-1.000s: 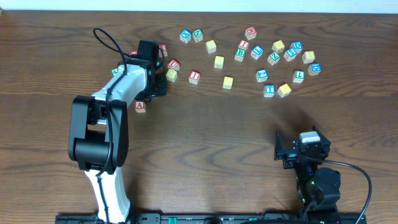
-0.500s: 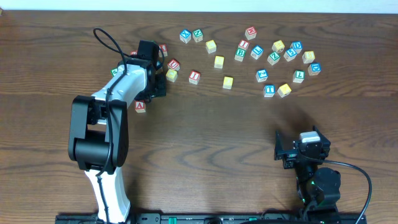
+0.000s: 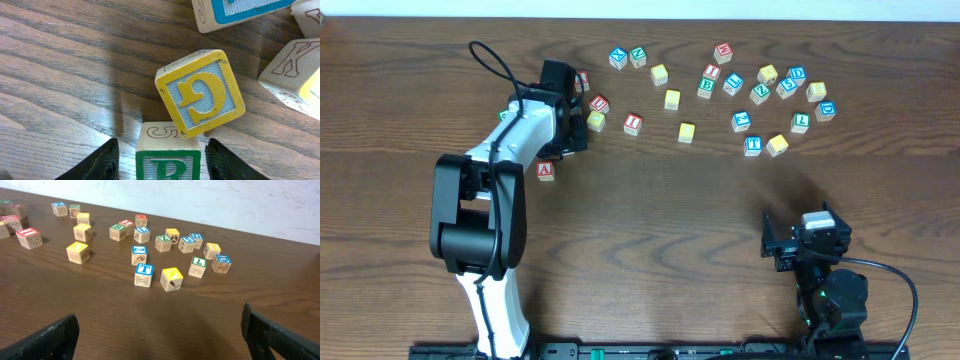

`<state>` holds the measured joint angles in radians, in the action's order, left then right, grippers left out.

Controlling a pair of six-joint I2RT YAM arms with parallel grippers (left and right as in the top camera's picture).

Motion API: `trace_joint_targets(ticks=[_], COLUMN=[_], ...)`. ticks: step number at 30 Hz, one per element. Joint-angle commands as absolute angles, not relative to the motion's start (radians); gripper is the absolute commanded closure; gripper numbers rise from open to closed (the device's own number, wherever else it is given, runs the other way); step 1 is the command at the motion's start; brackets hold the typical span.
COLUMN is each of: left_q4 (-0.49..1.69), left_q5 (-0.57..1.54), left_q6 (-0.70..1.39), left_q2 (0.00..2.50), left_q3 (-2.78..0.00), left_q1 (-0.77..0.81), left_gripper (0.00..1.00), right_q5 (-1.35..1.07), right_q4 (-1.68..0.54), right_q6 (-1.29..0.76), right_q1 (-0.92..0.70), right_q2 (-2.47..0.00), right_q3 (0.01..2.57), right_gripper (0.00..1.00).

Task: Spell out ROBOT
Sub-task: 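Close the left gripper on the green R block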

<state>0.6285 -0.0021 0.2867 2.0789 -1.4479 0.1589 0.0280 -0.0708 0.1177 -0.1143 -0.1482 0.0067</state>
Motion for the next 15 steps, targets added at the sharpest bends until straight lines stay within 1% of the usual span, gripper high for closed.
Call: trace_joint_targets(ticks=[1,4,6,9,15], left_q4=[0.635,0.636,0.638,0.642,0.642], left_q5=[-0.004,-0.004,-0.004,-0.004,-0.004], left_q6=[0.271,0.271,0.271,0.271,0.271], left_q2=[2.078,2.078,2.078,2.078,2.078], left_q3=[-1.473,-1.473,-1.473,-1.473,-1.473], left_q1=[0.158,0.158,0.158,0.158,0.158], left_gripper=[0.47,0.51,0.51,0.56,0.60], right_q5=[0.023,0.023,0.023,0.023,0.023], right_q4=[-0.075,-0.075,-0.075,-0.075,-0.075], right_q6=[0.129,0.129,0.129,0.129,0.128], right_q1=[-0.110,-0.110,-0.110,-0.110,-0.110], right_q2=[-0.147,-0.147,-0.147,-0.147,-0.147], right_q3=[0.006,0.006,0.006,0.006,0.006], right_gripper=[0.01,0.01,0.01,0.01,0.01])
